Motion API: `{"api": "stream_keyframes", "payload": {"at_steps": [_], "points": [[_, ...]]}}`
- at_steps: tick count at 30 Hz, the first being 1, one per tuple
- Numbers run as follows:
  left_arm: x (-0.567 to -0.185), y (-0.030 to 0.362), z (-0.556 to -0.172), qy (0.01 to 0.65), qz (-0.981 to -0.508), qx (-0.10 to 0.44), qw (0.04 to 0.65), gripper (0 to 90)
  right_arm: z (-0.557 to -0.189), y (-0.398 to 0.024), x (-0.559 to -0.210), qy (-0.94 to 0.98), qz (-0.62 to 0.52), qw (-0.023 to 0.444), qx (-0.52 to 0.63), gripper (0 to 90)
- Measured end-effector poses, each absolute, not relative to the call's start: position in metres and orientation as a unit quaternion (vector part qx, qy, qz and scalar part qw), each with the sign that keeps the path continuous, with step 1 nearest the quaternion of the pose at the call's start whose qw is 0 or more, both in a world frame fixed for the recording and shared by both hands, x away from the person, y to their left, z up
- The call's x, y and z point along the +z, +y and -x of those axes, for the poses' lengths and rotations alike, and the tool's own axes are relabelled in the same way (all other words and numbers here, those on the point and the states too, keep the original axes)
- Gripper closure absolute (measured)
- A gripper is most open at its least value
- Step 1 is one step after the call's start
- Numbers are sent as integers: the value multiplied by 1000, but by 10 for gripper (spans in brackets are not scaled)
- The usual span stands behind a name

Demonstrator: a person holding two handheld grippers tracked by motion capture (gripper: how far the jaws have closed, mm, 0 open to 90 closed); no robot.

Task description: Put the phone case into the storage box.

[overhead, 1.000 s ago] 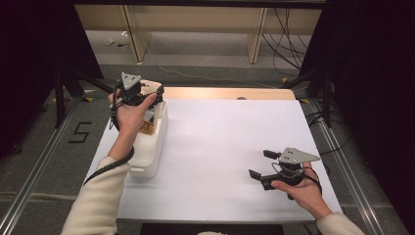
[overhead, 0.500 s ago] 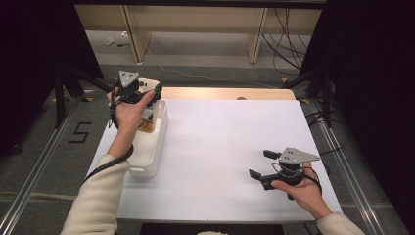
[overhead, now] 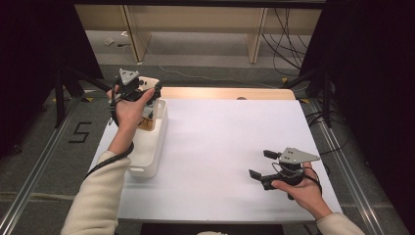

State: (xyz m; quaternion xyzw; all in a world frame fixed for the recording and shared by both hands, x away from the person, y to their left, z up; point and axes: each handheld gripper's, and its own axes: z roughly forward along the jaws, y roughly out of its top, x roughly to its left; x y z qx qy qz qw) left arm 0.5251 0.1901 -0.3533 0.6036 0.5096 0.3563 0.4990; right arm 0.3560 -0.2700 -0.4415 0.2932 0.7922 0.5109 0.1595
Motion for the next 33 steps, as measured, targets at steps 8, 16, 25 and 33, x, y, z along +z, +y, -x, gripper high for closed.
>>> {"api": "stream_keyframes", "payload": {"at_steps": [8, 16, 25, 33], "points": [[-356, 191, -530, 510, -605, 355, 498, 110, -356, -270, -441, 793, -293, 159, 510, 96], [-357, 192, -533, 515, -603, 349, 499, 109, -356, -270, -442, 792, -293, 158, 511, 96], [-354, 187, -536, 511, -606, 349, 500, 109, -356, -270, -442, 793, -292, 158, 511, 96], [-355, 185, -539, 512, -608, 347, 497, 109, -356, -270, -441, 793, -292, 157, 511, 96]]}}
